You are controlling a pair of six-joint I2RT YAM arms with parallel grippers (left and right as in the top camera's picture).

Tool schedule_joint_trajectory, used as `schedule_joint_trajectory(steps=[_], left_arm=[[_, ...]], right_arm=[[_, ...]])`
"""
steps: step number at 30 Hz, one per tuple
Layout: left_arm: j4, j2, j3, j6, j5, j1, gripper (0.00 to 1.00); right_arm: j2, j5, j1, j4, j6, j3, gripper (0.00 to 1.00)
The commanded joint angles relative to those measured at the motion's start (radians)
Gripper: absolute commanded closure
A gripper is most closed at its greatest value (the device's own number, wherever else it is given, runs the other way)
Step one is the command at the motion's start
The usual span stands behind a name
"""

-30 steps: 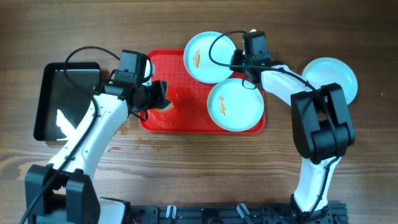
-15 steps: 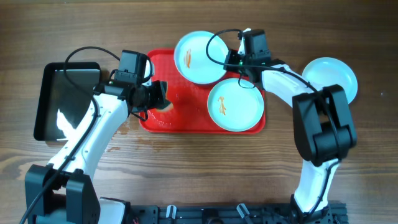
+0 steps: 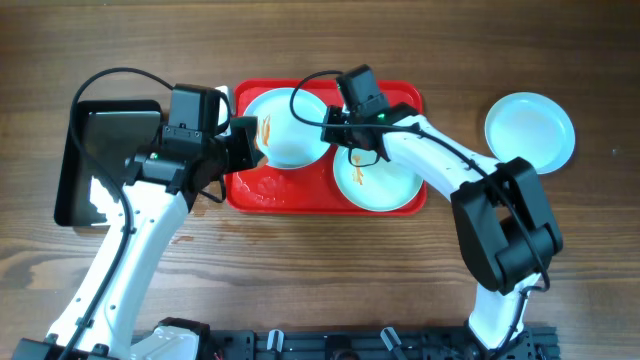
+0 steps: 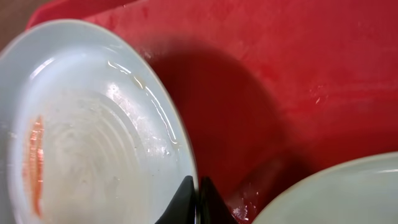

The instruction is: Clean dirty plates on tray and stack at the side

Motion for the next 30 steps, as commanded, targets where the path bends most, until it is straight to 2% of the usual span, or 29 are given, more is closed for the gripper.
schedule_joint_trajectory(steps=[1,6,9,12,19,25,30], left_arm=[[-0.025,-0.005,-0.006,0.025,-0.043,-0.001,0.96],[-0.032,0.039,-0.012,0.03,-0.062,-0.001,0.96],[-0.029,0.085,-0.032,0.029,-0.118,0.0,0.96],[-0.029,0.146,-0.034,0.029,-0.118,-0.001,0.96],[-0.021,0.239,-0.034,0.029,-0.116,-0.001,0.96],[0.037,0.287,-0.035,0.029,-0.001,-0.002,0.96],[0.071,0.34,-0.035,0.03,0.029,-0.007,0.96]], right_arm=[[-0.01,0.047,0.031,-0.004,0.012,0.011,0.96],[-0.007,0.047,0.091,-0.07,-0.016,-0.002,0.96],[-0.005,0.047,0.126,-0.089,-0.143,-0.016,0.96],[-0.004,0.047,0.147,-0.118,-0.181,-0.017,0.96],[0.029,0.095,0.15,-0.13,-0.185,-0.02,0.96],[0.117,0.095,0.15,-0.101,-0.186,-0.02,0.96],[0.125,0.119,0.15,-0.039,-0.183,-0.02,0.96]])
